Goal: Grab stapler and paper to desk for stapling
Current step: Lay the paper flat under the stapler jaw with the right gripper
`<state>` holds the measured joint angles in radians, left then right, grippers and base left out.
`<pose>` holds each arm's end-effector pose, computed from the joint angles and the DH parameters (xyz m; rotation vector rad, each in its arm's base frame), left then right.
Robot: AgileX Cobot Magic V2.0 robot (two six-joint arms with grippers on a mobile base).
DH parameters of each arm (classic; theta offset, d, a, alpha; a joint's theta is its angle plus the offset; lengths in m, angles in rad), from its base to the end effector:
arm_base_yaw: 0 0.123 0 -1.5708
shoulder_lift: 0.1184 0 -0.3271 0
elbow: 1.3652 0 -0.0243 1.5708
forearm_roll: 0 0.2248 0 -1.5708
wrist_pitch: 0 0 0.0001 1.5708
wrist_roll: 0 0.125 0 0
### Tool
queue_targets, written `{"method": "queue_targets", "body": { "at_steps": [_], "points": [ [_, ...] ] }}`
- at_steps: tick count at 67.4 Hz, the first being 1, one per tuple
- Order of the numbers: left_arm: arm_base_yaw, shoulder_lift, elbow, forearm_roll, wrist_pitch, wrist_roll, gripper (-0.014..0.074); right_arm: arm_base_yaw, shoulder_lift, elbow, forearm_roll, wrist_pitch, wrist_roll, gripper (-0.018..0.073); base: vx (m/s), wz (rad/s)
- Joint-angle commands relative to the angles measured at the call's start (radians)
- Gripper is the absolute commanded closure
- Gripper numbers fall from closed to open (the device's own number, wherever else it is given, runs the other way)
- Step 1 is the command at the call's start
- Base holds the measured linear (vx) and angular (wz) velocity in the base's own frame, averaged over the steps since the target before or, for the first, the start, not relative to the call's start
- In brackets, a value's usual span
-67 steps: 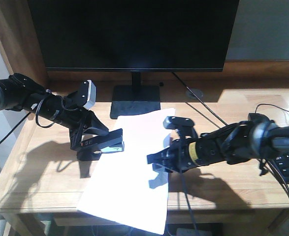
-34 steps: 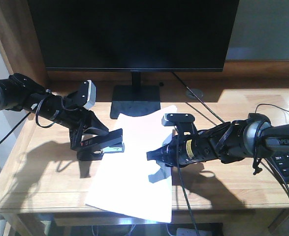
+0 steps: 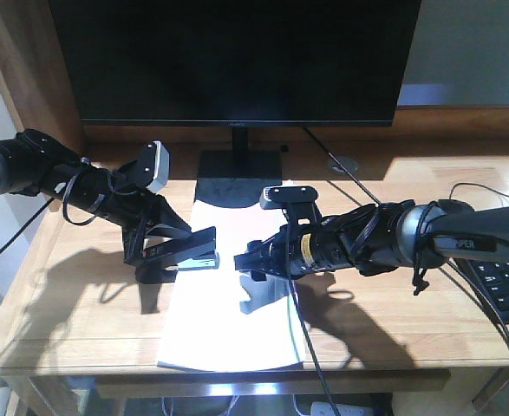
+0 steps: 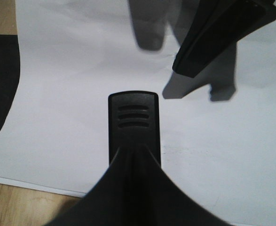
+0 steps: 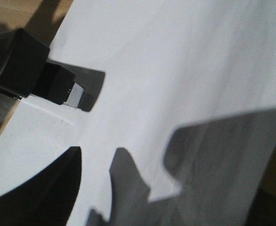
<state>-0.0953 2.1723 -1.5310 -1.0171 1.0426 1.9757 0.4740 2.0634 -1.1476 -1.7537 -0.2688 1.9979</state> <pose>0.4325 -0.1336 0.1899 1.6298 1.7291 -0.6674 0.3718 0.2273 0.1488 -0.4156 2.4787 0.6280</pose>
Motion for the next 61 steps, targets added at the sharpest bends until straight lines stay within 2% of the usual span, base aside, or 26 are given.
{"method": "queue_targets", "body": {
  "at_steps": [1, 11, 26, 41, 61],
  "points": [
    [-0.001, -0.066, -0.022, -0.053, 0.028, -0.010, 0.0603, 0.001, -0.049, -0.026, -0.038, 0.064, -0.011, 0.0012, 0.00, 0.00],
    [-0.001, -0.066, -0.022, -0.053, 0.028, -0.010, 0.0603, -0.001, -0.050, -0.026, -0.038, 0.150, -0.011, -0.0021, 0.00, 0.00],
    [-0.001, -0.066, -0.022, -0.053, 0.028, -0.010, 0.0603, -0.001, -0.083, -0.026, -0.039, 0.291, -0.015, -0.0023, 0.00, 0.00],
    [-0.001, -0.066, -0.022, -0.053, 0.028, -0.010, 0.0603, -0.001, -0.161, -0.016, -0.036, 0.361, -0.109, -0.0023, 0.00, 0.00],
    [-0.001, -0.066, -0.022, -0.053, 0.028, -0.010, 0.0603, -0.001, -0.340, 0.086, -0.037, 0.446, -0.168, -0.0023, 0.00, 0.00]
  ]
}}
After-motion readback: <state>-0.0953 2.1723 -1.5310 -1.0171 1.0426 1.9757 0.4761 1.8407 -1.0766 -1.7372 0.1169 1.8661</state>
